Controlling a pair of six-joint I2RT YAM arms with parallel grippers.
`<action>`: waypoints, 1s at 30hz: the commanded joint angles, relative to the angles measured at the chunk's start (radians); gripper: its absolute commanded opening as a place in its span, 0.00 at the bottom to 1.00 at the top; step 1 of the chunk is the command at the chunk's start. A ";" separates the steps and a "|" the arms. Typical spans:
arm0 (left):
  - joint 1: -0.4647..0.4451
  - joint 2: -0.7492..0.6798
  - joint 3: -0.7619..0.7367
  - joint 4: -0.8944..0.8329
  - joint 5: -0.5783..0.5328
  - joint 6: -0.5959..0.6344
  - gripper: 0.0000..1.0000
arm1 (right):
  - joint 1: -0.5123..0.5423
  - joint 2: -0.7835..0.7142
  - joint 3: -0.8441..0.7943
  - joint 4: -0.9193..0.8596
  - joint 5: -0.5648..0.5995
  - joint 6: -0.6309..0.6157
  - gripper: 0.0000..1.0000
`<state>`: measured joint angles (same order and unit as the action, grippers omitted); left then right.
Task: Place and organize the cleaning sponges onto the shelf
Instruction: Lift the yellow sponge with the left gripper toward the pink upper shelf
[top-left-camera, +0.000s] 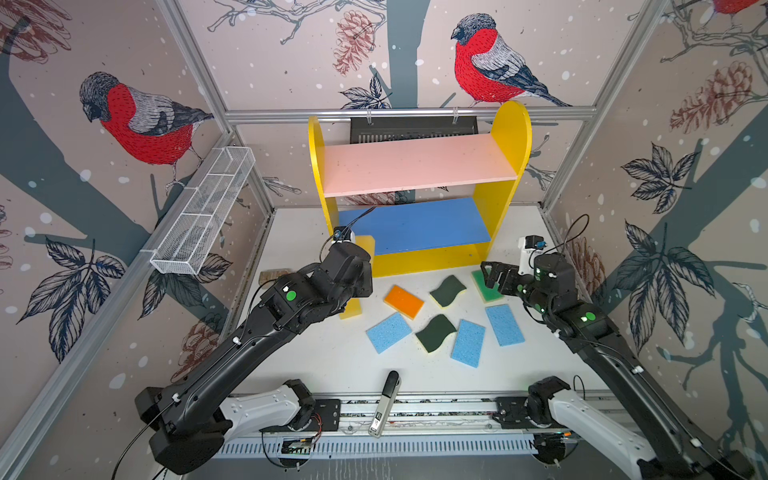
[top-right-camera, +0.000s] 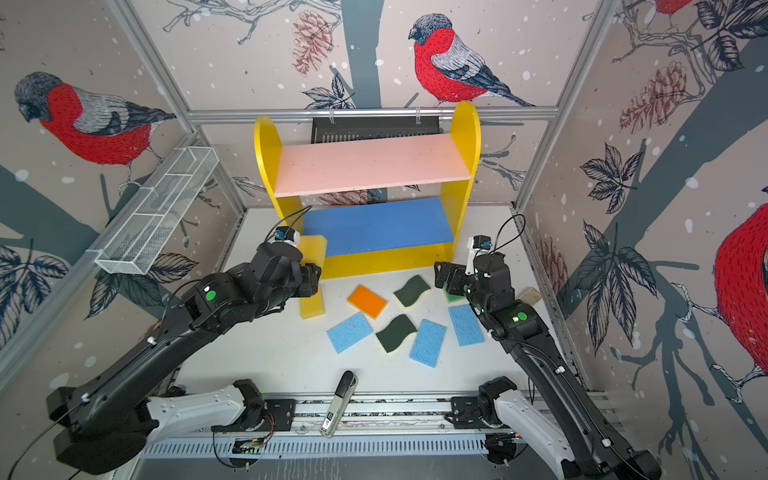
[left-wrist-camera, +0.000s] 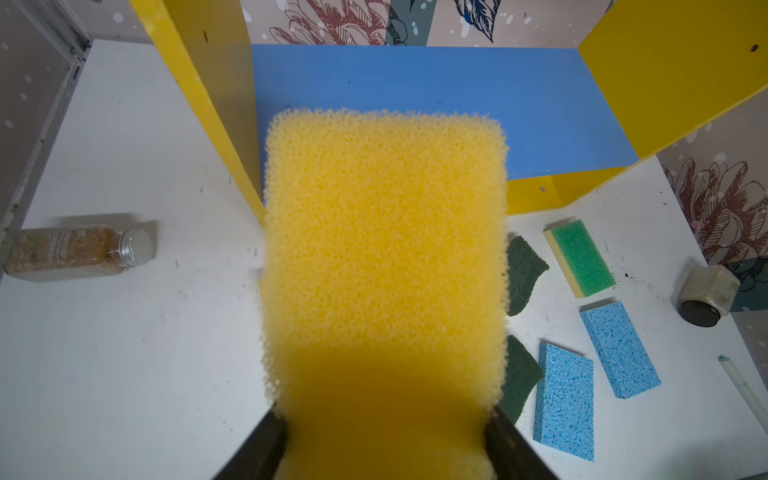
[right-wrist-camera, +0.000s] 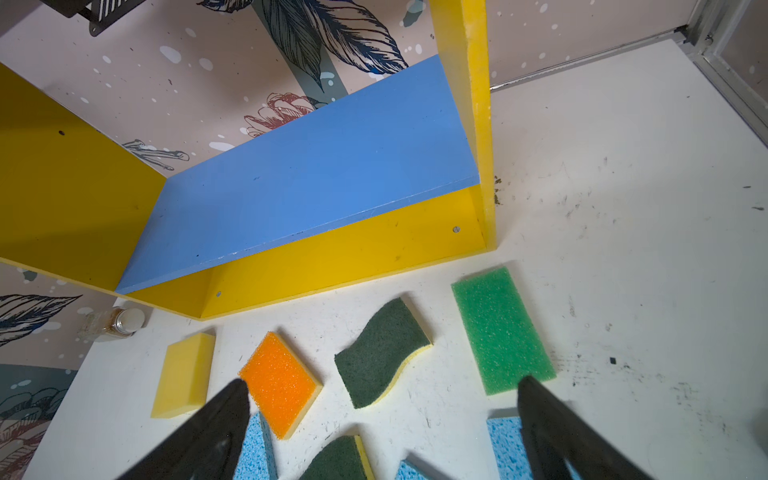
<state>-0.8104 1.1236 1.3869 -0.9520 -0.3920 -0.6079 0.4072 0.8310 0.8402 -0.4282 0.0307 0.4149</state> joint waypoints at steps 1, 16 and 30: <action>-0.001 0.033 0.088 -0.019 -0.018 0.102 0.58 | 0.007 -0.007 0.017 -0.015 0.027 -0.001 1.00; 0.000 0.292 0.558 -0.035 -0.094 0.302 0.58 | 0.018 -0.003 0.045 -0.034 0.023 -0.002 1.00; 0.105 0.440 0.775 0.030 -0.104 0.364 0.58 | 0.028 0.011 0.040 -0.030 0.020 -0.013 1.00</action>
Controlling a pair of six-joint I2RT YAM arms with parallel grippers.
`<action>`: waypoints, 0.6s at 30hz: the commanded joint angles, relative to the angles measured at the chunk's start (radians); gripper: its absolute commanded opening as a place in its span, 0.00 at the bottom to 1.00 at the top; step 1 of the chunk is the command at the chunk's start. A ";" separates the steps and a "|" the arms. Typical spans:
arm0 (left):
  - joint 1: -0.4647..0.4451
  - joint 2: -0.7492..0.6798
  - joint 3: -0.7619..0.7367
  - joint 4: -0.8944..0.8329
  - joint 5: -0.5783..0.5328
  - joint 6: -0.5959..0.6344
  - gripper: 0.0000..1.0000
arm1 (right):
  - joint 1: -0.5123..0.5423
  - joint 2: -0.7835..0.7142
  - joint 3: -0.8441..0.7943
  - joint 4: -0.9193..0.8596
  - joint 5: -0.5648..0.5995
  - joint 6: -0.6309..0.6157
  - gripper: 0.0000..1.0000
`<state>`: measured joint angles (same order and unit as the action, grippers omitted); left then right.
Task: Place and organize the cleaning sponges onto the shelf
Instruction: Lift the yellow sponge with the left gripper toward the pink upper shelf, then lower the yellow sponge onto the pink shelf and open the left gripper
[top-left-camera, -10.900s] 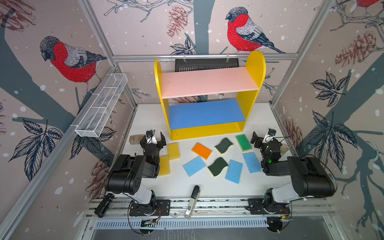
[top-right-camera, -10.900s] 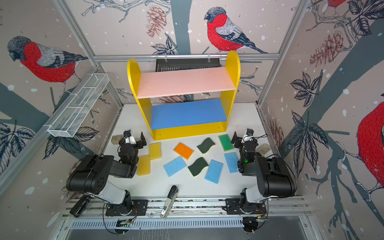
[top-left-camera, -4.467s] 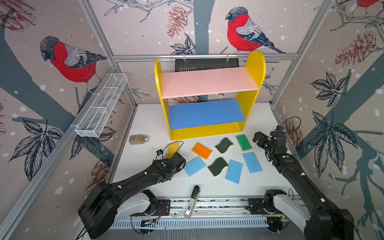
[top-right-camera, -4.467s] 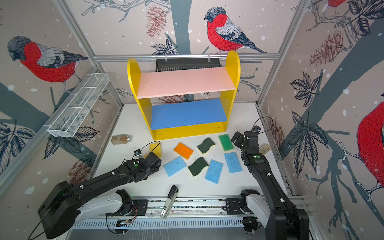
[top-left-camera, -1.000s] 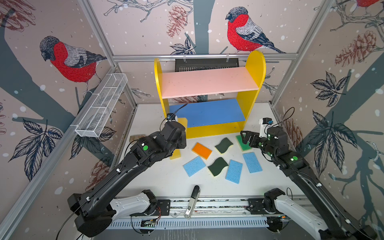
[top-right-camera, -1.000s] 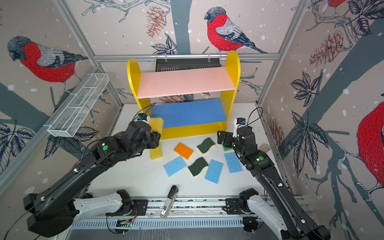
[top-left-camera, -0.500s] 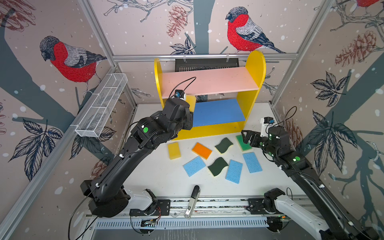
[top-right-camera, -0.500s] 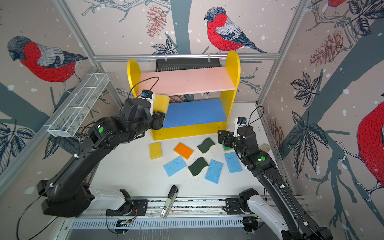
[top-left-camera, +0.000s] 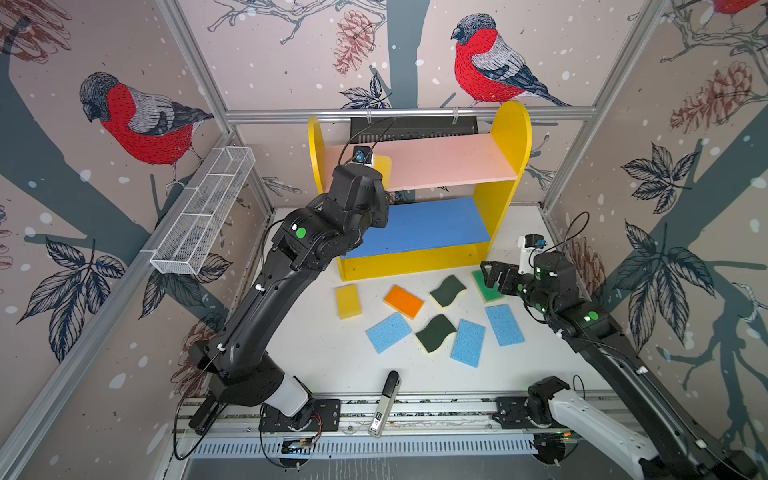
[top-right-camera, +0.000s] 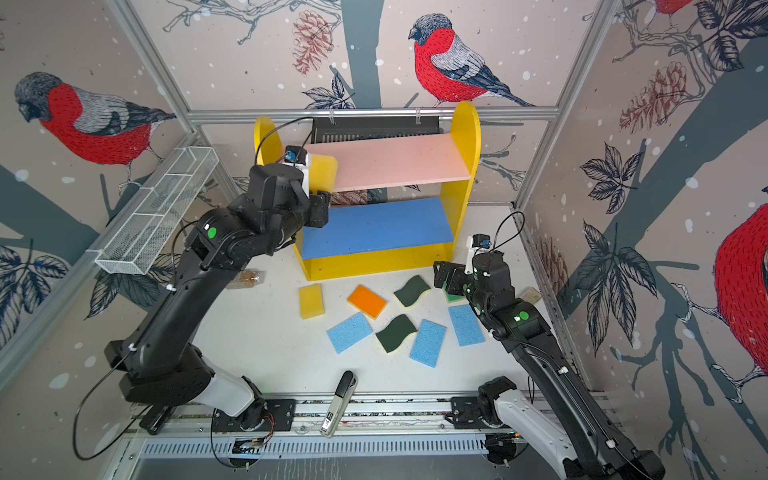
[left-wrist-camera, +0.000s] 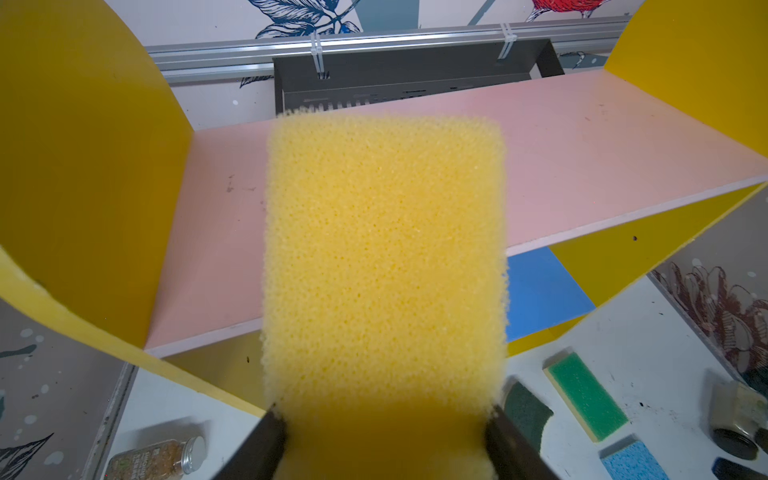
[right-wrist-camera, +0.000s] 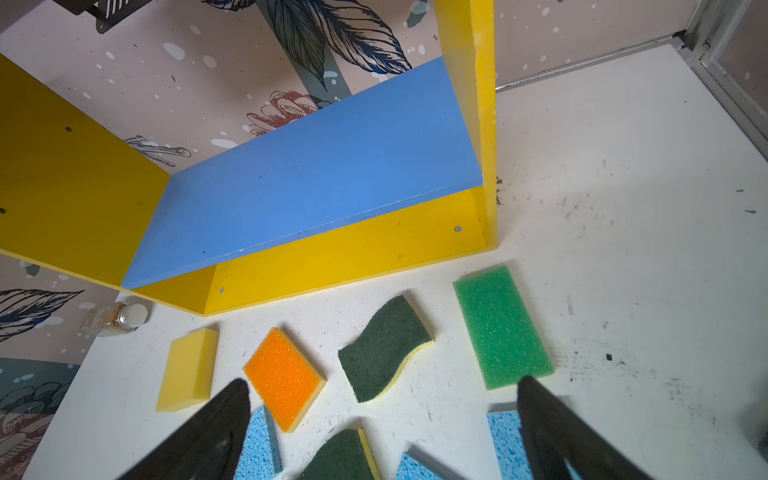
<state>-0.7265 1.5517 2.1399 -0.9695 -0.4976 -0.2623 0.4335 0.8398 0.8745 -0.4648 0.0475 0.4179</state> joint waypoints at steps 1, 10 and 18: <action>0.032 0.020 0.031 0.057 0.001 0.022 0.59 | 0.002 0.001 0.006 0.009 0.002 -0.019 0.99; 0.077 0.108 0.096 0.122 -0.022 0.026 0.59 | 0.003 0.005 0.004 0.009 0.008 -0.025 1.00; 0.115 0.174 0.150 0.154 -0.046 0.011 0.59 | 0.003 0.002 0.003 0.003 0.018 -0.028 1.00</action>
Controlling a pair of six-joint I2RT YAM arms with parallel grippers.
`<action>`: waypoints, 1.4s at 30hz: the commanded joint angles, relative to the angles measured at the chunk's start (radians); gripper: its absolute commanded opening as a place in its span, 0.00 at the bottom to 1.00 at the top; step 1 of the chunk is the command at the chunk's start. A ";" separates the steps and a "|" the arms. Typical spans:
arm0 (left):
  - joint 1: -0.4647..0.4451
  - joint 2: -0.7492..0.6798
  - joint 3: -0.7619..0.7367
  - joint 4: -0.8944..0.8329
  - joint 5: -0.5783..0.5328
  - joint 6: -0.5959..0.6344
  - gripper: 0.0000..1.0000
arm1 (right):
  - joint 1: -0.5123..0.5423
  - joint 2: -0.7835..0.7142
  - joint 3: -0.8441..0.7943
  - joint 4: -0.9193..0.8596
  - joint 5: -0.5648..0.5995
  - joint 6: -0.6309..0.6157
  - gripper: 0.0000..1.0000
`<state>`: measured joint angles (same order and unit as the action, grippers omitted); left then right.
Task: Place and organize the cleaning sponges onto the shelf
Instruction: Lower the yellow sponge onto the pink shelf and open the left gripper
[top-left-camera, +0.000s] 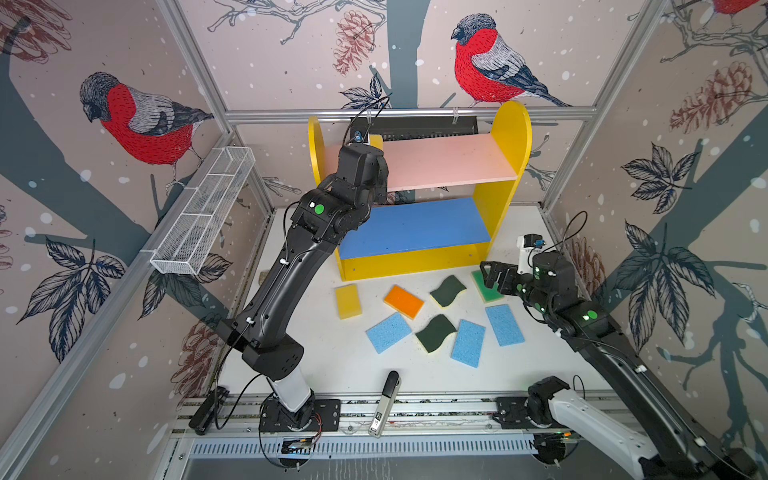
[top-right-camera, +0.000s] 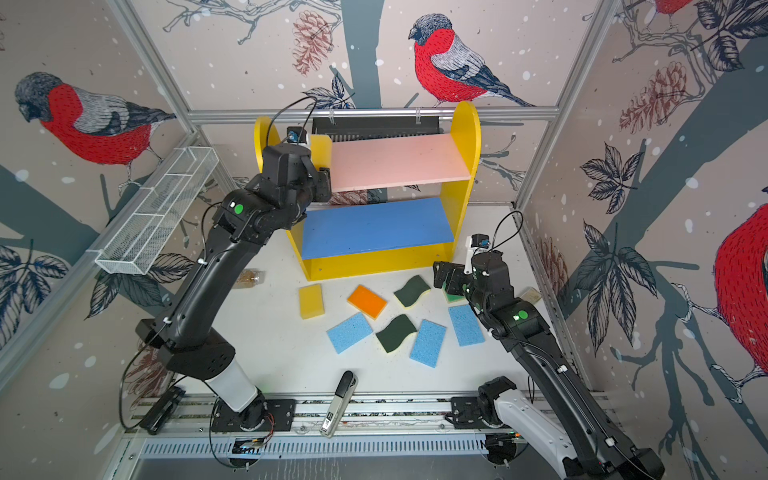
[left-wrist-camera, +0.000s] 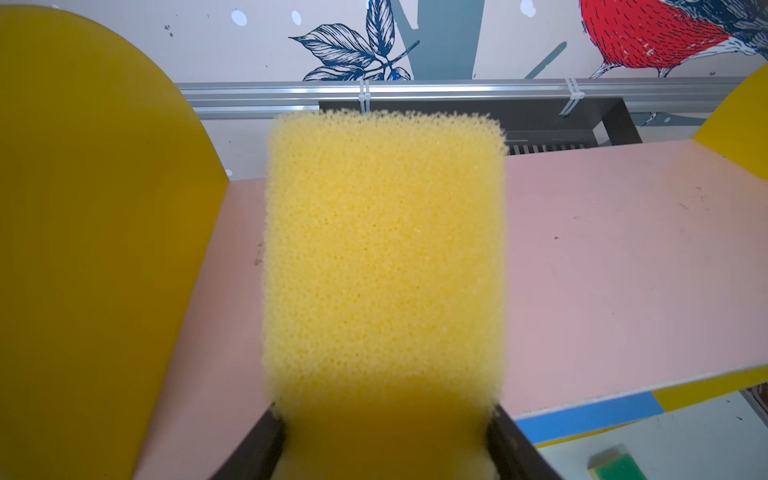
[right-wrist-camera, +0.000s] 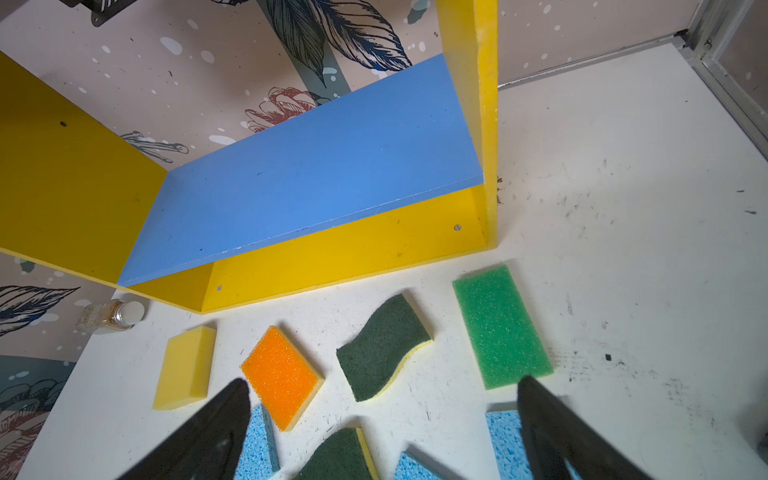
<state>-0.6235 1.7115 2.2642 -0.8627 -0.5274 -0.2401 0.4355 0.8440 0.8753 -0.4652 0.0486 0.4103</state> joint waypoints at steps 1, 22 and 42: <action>0.021 0.022 0.033 0.042 -0.012 -0.017 0.60 | 0.002 0.000 0.002 0.003 0.017 -0.020 1.00; 0.101 0.107 0.063 0.029 0.062 -0.037 0.62 | 0.002 0.013 -0.002 0.012 0.022 -0.019 1.00; 0.102 0.129 0.062 0.042 0.106 -0.049 0.65 | 0.002 0.025 0.002 0.017 0.011 0.001 1.00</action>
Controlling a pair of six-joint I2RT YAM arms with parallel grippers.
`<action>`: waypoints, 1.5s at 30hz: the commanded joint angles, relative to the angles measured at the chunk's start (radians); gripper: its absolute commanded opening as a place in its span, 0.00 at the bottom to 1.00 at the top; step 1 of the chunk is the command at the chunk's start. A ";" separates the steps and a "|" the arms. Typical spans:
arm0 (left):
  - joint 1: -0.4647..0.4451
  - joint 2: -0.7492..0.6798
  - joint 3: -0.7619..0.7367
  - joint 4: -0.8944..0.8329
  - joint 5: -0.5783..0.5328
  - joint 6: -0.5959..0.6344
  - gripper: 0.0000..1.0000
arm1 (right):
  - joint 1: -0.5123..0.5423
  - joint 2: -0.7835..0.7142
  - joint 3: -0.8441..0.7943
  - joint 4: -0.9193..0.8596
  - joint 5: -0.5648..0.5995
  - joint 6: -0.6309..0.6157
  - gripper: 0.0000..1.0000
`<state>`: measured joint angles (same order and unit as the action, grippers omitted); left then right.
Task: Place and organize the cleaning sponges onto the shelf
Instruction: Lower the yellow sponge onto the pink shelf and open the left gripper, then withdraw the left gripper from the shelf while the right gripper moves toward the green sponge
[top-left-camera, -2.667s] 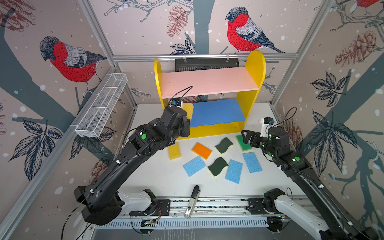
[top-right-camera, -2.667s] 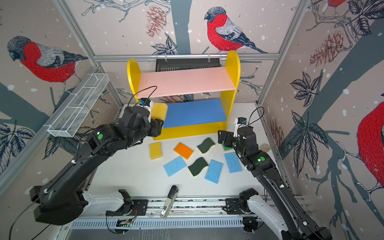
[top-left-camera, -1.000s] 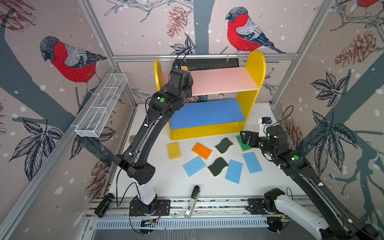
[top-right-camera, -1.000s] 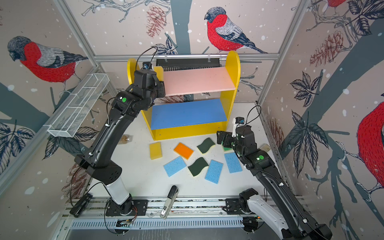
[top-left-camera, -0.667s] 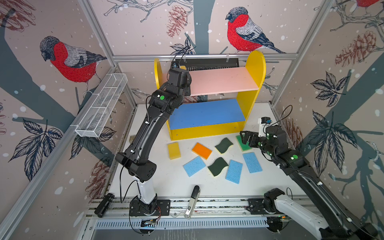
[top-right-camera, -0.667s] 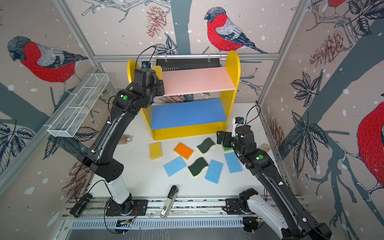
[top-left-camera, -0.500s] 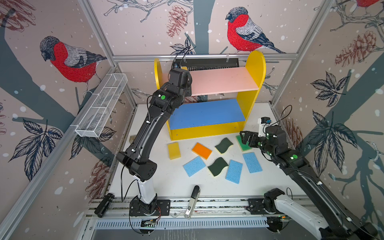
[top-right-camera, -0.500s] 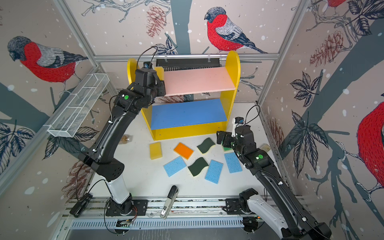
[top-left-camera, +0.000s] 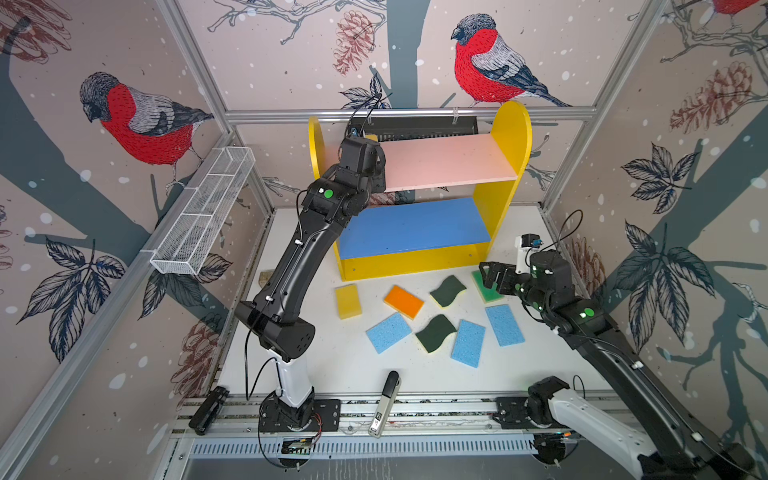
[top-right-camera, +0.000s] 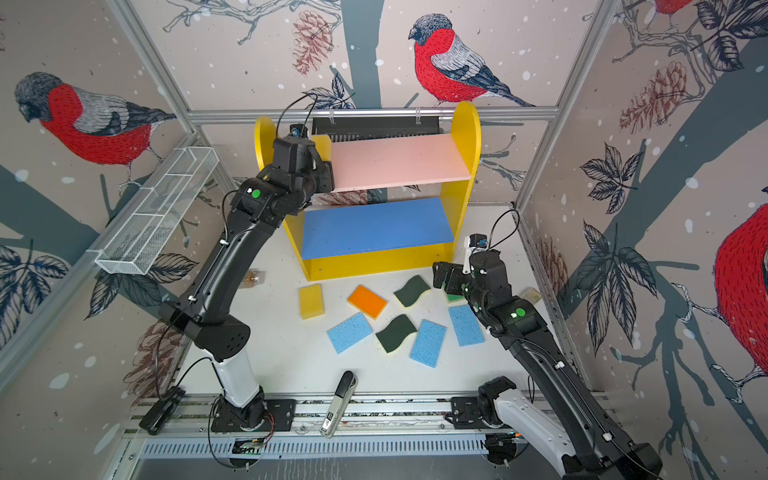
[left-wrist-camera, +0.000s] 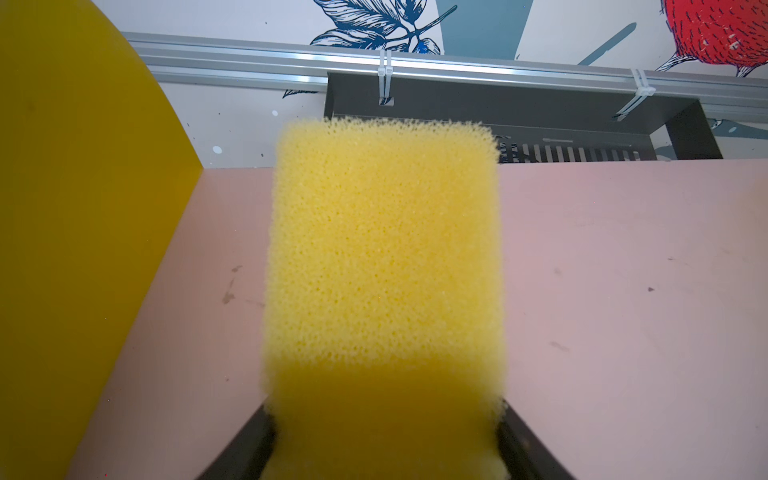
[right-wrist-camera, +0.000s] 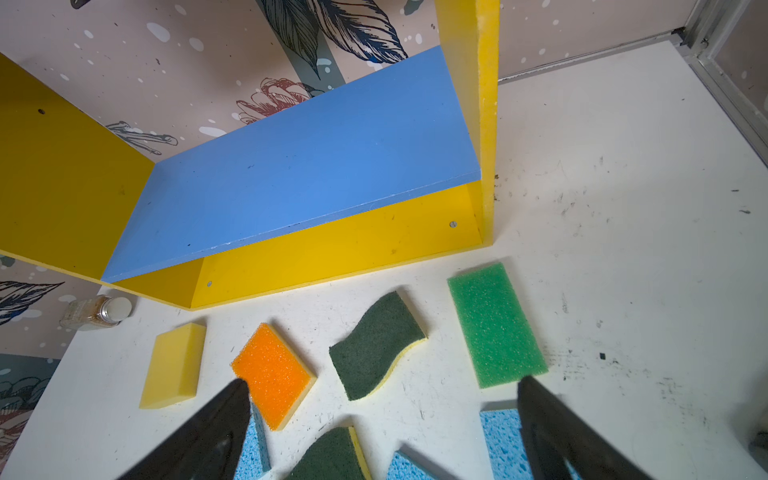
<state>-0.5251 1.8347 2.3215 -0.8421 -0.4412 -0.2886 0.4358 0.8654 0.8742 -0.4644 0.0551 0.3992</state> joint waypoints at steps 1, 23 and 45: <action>0.002 0.007 0.006 0.023 0.024 0.002 0.66 | 0.002 0.006 0.003 0.017 0.003 0.014 1.00; 0.004 0.024 0.027 0.023 0.033 -0.037 0.78 | 0.004 -0.003 0.000 0.009 0.011 0.011 1.00; 0.004 -0.067 -0.009 0.015 0.034 -0.052 0.81 | 0.010 -0.027 -0.001 -0.006 0.012 0.027 0.99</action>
<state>-0.5240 1.7870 2.3219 -0.8330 -0.4046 -0.3408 0.4442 0.8429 0.8700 -0.4732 0.0551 0.4183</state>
